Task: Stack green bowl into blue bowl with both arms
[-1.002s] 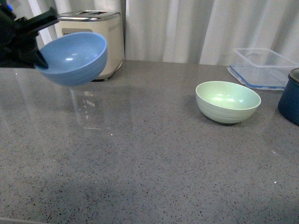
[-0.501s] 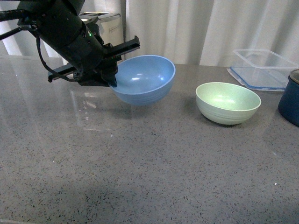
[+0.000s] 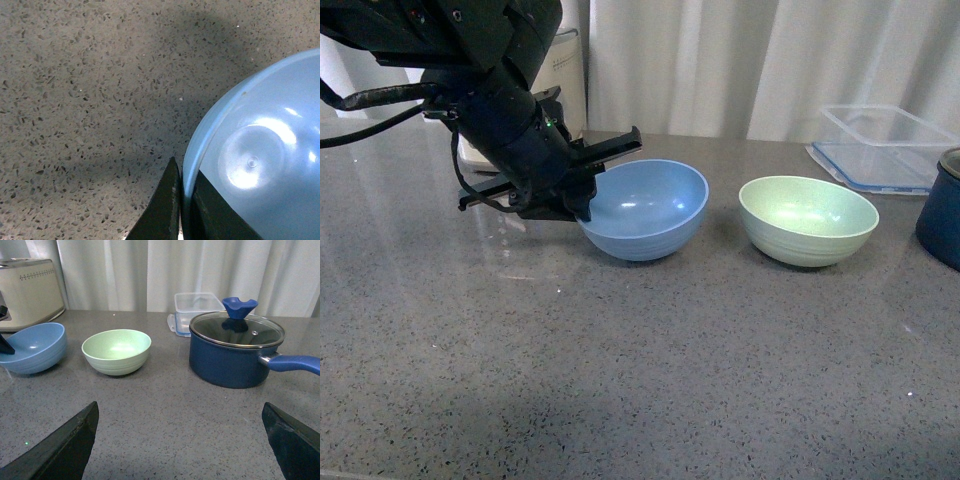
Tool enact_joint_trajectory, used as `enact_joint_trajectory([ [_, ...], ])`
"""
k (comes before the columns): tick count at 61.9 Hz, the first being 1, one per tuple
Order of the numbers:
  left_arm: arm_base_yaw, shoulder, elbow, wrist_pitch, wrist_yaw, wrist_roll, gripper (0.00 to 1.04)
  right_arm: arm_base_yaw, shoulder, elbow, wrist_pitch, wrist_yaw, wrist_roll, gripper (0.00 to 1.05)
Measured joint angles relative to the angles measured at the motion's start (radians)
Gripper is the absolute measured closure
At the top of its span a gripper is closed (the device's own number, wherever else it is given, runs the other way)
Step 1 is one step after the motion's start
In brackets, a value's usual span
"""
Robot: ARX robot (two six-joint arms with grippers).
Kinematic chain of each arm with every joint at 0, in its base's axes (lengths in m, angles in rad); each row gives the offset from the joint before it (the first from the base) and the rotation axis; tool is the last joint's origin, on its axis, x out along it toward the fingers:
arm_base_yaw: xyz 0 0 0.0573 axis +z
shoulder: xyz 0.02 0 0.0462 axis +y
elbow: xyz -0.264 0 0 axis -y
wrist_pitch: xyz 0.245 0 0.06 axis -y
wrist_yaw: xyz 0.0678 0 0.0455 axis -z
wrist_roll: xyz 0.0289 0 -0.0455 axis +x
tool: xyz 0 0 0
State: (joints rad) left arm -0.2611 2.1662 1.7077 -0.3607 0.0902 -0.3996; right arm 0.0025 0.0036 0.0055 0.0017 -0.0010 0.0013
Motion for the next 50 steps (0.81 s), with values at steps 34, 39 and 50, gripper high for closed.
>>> enact_joint_trajectory([
  [34, -0.029, 0.065, 0.09, -0.033, 0.014, -0.006, 0.74, 0.0, 0.0, 0.0, 0.0, 0.0, 0.0, 0.1],
  [39, -0.03, 0.061, 0.09, -0.023, 0.036, -0.006, 0.6, 0.0, 0.0, 0.0, 0.0, 0.0, 0.0, 0.1],
  [50, -0.029, -0.013, 0.05, 0.032, 0.074, 0.005, 0.31, 0.0, 0.0, 0.0, 0.0, 0.0, 0.0, 0.1],
])
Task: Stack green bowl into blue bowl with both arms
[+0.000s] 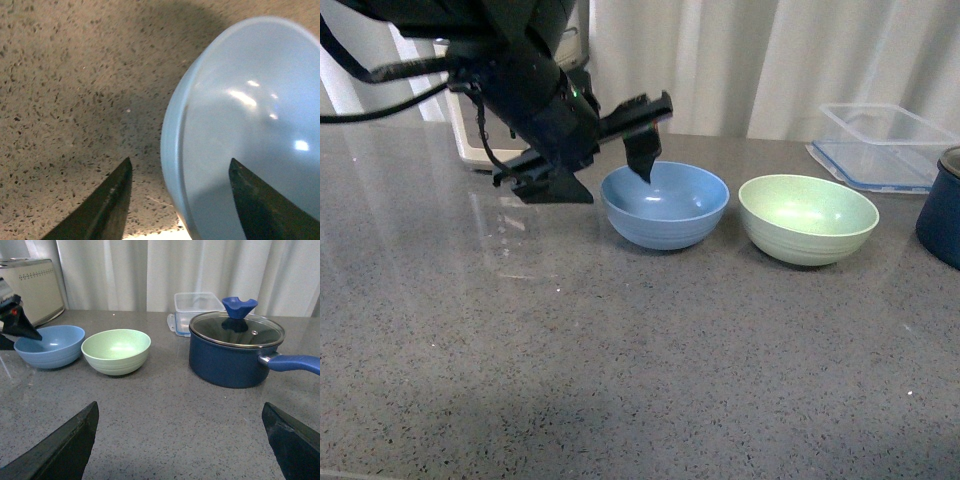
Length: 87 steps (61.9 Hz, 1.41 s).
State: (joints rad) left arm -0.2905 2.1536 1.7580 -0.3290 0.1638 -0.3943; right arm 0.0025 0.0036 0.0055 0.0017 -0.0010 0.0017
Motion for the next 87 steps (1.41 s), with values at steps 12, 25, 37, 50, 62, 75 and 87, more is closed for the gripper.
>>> enact_joint_trajectory([
  [12, 0.018, -0.275, -0.187, 0.286, 0.006, 0.054, 0.07, 0.0, 0.0, 0.0, 0.0, 0.0, 0.0, 0.1],
  [25, 0.054, -0.524, -0.653, 0.919, -0.381, 0.326, 0.44, 0.0, 0.0, 0.0, 0.0, 0.0, 0.0, 0.1],
  [37, 0.12, -0.669, -1.049, 1.09, -0.337, 0.372, 0.8, 0.0, 0.0, 0.0, 0.0, 0.0, 0.0, 0.1],
  [50, 0.159, -0.834, -1.276, 1.172, -0.287, 0.385, 1.01, 0.0, 0.0, 0.0, 0.0, 0.0, 0.0, 0.1],
  [62, 0.203, -0.977, -1.46, 1.196, -0.251, 0.386, 1.01, 0.0, 0.0, 0.0, 0.0, 0.0, 0.0, 0.1],
  [75, 0.256, -1.102, -1.563, 1.179, -0.175, 0.387, 1.01, 0.0, 0.0, 0.0, 0.0, 0.0, 0.0, 0.1],
  [87, 0.288, -1.221, -1.633, 1.127, -0.167, 0.386, 1.01, 0.0, 0.0, 0.0, 0.0, 0.0, 0.0, 0.1],
])
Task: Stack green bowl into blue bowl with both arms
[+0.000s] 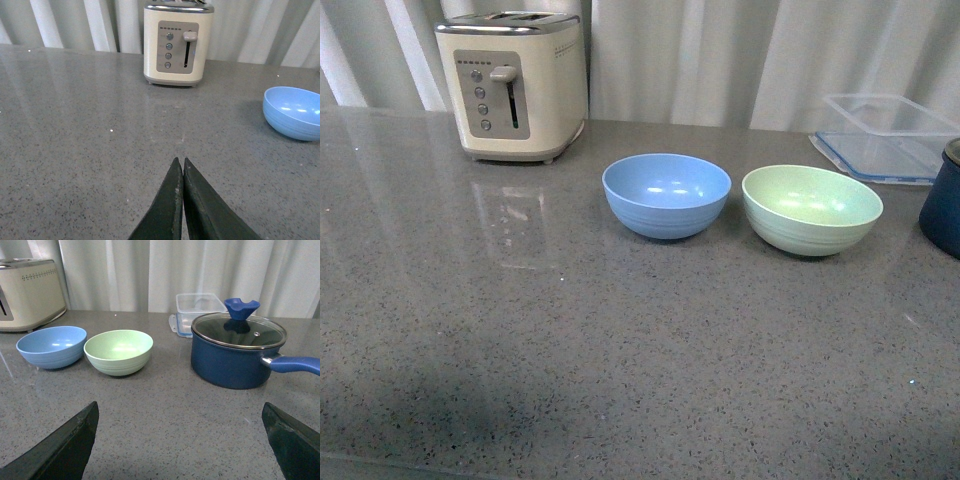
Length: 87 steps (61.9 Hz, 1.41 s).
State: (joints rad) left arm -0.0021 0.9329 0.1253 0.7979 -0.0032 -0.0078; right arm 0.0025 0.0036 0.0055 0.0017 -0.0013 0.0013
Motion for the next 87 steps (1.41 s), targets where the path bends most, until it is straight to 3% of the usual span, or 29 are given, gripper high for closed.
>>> enact_joint_trajectory([
  [15, 0.0, -0.148, -0.056, -0.091, 0.001, 0.0, 1.01, 0.0, 0.0, 0.0, 0.0, 0.0, 0.0, 0.1],
  [21, 0.0, -0.163, -0.096, -0.055, 0.0, 0.0, 1.01, 0.0, 0.0, 0.0, 0.0, 0.0, 0.0, 0.1],
  [48, 0.0, -0.483, -0.104, -0.348, 0.001, 0.0, 1.01, 0.0, 0.0, 0.0, 0.0, 0.0, 0.0, 0.1],
  [87, 0.0, -0.723, -0.104, -0.584, 0.001, 0.0, 1.01, 0.0, 0.0, 0.0, 0.0, 0.0, 0.0, 0.1],
])
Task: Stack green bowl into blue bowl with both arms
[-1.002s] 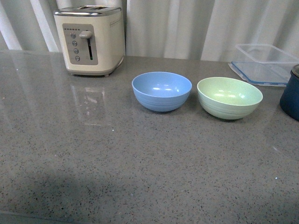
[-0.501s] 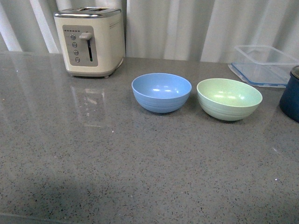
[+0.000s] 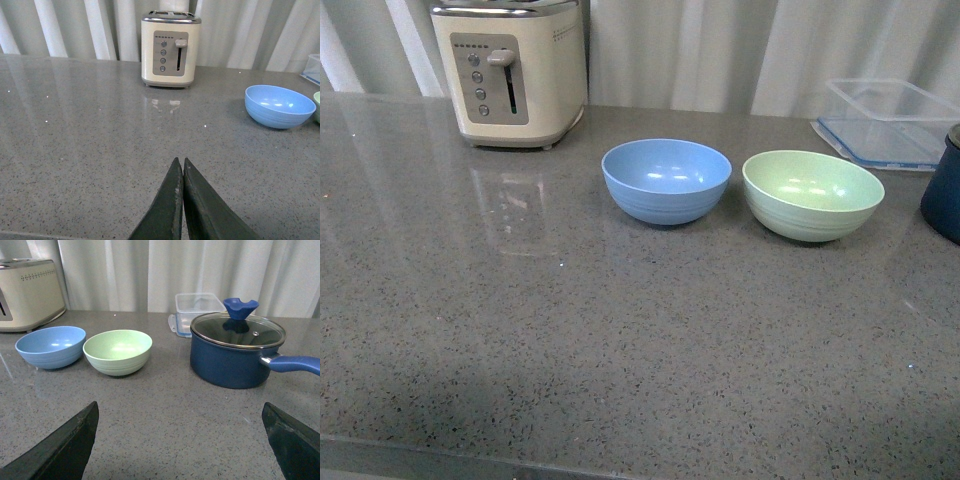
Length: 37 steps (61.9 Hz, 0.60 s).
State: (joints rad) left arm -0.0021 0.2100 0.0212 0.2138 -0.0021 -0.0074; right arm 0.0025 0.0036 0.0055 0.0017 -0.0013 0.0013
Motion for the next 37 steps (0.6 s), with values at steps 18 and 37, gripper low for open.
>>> enact_joint_trajectory([
  [18, 0.0, -0.195, 0.0, -0.208, 0.001, 0.0, 1.01, 0.0, 0.0, 0.0, 0.0, 0.0, 0.0, 0.1],
  [37, 0.0, -0.206, 0.0, -0.213, 0.002, 0.0, 0.65, 0.0, 0.0, 0.0, 0.0, 0.0, 0.0, 0.1],
])
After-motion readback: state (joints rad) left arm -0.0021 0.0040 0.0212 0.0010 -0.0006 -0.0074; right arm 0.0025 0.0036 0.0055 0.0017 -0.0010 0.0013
